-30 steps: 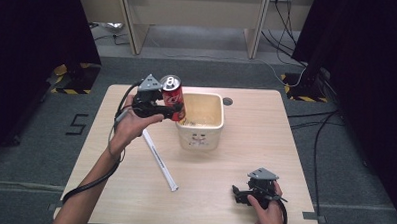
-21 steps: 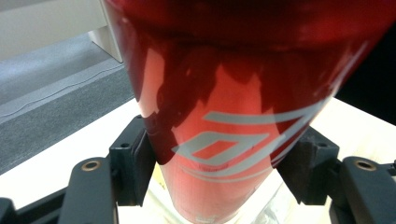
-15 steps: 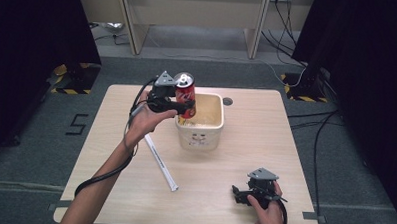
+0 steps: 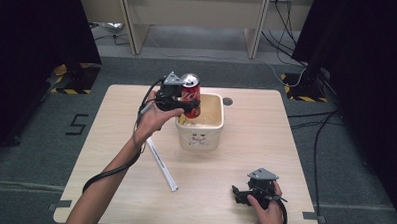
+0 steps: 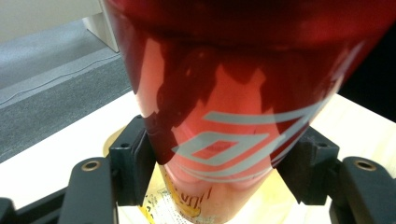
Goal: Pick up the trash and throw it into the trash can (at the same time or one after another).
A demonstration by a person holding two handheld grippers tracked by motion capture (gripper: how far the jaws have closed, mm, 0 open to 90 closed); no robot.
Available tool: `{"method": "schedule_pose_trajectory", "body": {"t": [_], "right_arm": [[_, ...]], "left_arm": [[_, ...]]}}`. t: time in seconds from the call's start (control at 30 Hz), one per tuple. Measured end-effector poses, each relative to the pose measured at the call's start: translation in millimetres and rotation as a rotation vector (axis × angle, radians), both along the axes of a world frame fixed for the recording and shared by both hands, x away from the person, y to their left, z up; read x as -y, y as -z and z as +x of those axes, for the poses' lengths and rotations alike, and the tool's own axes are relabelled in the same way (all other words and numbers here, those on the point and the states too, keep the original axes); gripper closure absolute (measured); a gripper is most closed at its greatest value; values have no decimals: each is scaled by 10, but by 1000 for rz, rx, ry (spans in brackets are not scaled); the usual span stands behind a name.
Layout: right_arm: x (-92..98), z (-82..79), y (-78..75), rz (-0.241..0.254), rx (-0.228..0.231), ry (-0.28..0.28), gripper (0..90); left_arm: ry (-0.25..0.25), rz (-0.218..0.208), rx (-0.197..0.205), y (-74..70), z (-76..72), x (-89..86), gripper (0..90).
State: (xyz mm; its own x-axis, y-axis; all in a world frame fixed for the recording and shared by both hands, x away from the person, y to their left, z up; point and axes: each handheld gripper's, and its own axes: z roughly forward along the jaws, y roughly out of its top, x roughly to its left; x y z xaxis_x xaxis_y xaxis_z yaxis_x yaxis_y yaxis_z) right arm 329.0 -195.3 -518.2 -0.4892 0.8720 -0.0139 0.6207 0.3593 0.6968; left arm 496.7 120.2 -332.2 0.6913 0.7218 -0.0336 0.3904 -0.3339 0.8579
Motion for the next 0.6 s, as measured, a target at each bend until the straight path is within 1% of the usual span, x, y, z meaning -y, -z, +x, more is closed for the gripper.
{"method": "schedule_pose_trajectory", "body": {"t": [0.3, 0.47, 0.6], "right_arm": [[-2, -1, 2, 3, 1, -1, 3], [-2, -1, 2, 3, 2, -2, 3], [-2, -1, 2, 2, 2, -3, 3]], "left_arm": [[-16, 19, -20, 106, 100, 29, 340], [-21, 14, -31, 180, 131, 27, 338], [-27, 21, -45, 259, 158, 7, 338]]}}
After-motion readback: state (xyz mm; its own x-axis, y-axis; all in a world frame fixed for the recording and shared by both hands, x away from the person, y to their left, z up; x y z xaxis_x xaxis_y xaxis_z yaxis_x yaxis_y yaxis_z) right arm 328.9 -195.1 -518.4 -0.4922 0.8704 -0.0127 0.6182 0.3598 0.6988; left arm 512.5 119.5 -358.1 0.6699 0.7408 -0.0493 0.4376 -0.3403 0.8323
